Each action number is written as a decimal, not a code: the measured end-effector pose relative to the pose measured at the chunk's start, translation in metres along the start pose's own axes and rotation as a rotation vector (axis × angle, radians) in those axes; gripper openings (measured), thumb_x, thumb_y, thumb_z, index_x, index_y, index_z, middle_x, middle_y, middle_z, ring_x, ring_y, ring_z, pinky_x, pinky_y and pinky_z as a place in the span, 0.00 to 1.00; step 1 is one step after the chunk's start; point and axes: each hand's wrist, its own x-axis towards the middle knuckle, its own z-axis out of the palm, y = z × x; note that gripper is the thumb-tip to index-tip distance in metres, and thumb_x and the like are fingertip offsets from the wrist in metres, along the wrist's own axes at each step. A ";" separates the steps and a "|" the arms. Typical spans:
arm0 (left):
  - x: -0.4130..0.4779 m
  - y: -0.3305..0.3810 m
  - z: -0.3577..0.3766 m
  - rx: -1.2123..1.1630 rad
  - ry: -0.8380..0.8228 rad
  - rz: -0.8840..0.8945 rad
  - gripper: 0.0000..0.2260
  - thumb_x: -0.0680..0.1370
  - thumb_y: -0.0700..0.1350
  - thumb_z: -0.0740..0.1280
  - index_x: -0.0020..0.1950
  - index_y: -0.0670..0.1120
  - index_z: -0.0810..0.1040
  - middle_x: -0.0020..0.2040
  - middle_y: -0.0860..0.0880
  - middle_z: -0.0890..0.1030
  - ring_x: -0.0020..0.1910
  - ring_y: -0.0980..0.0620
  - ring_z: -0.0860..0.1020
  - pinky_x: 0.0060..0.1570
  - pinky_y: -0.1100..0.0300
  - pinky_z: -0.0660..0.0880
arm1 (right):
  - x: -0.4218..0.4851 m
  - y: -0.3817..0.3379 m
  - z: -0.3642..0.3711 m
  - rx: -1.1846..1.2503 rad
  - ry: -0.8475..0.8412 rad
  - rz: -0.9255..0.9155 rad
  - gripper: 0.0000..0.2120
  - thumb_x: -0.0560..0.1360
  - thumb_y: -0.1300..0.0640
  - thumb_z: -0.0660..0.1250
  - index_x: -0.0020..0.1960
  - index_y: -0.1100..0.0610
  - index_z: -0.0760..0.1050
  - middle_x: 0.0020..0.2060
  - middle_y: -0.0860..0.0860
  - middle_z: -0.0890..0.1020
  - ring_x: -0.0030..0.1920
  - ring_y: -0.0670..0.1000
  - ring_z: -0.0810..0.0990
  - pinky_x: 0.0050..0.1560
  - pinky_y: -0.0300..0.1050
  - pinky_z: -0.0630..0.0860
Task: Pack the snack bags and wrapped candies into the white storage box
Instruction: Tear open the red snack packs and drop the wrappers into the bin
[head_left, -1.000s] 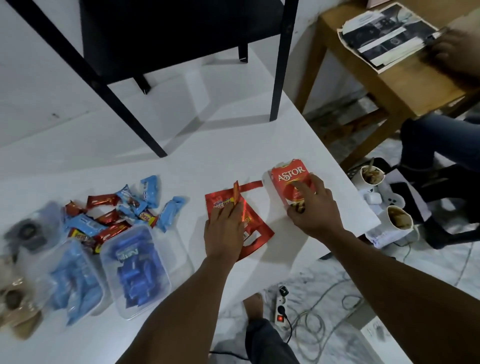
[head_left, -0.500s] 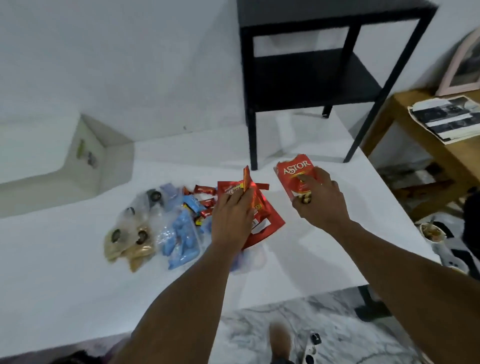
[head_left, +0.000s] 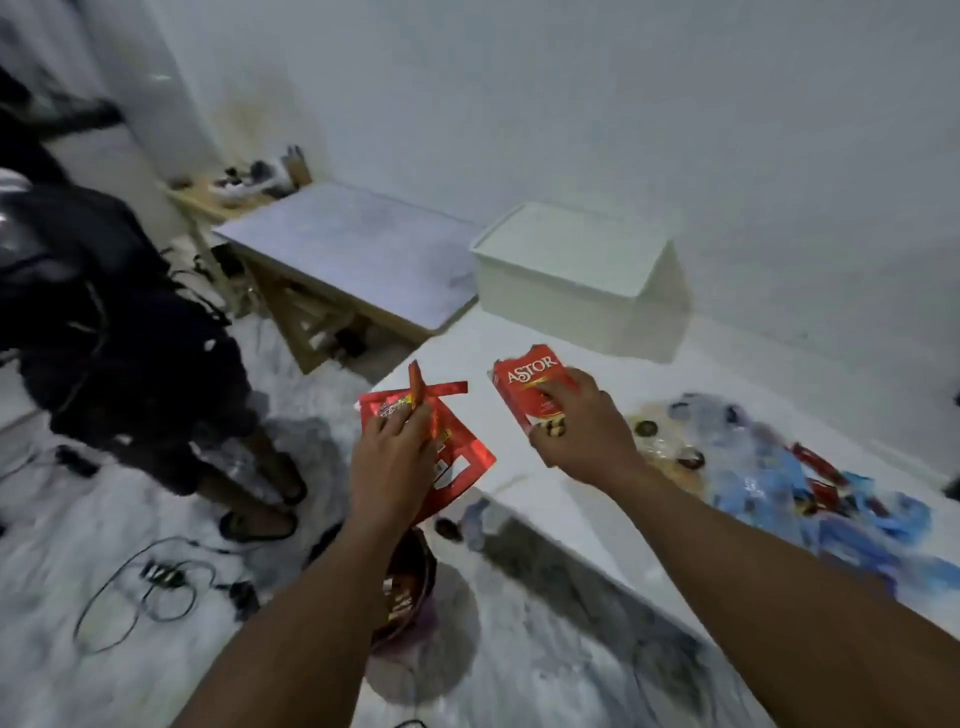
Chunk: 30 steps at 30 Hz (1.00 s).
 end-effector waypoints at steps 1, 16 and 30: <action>-0.018 -0.039 -0.004 0.030 -0.008 -0.085 0.22 0.74 0.47 0.75 0.66 0.46 0.79 0.62 0.44 0.82 0.57 0.41 0.78 0.51 0.49 0.77 | 0.007 -0.032 0.030 0.005 -0.073 -0.068 0.31 0.67 0.38 0.67 0.68 0.43 0.68 0.72 0.50 0.67 0.61 0.60 0.75 0.61 0.57 0.76; -0.177 -0.227 0.125 0.051 -0.565 -0.732 0.26 0.74 0.55 0.71 0.71 0.53 0.73 0.64 0.51 0.80 0.58 0.44 0.77 0.46 0.52 0.79 | 0.010 -0.101 0.364 -0.063 -0.985 -0.039 0.32 0.69 0.39 0.67 0.71 0.46 0.70 0.72 0.53 0.66 0.66 0.61 0.73 0.65 0.55 0.74; -0.164 -0.351 0.387 -0.253 -0.855 -0.780 0.26 0.78 0.49 0.66 0.76 0.56 0.66 0.75 0.43 0.70 0.70 0.38 0.72 0.63 0.43 0.75 | 0.102 -0.005 0.587 -0.006 -1.085 0.081 0.26 0.70 0.40 0.70 0.65 0.48 0.77 0.60 0.52 0.81 0.60 0.56 0.80 0.63 0.51 0.76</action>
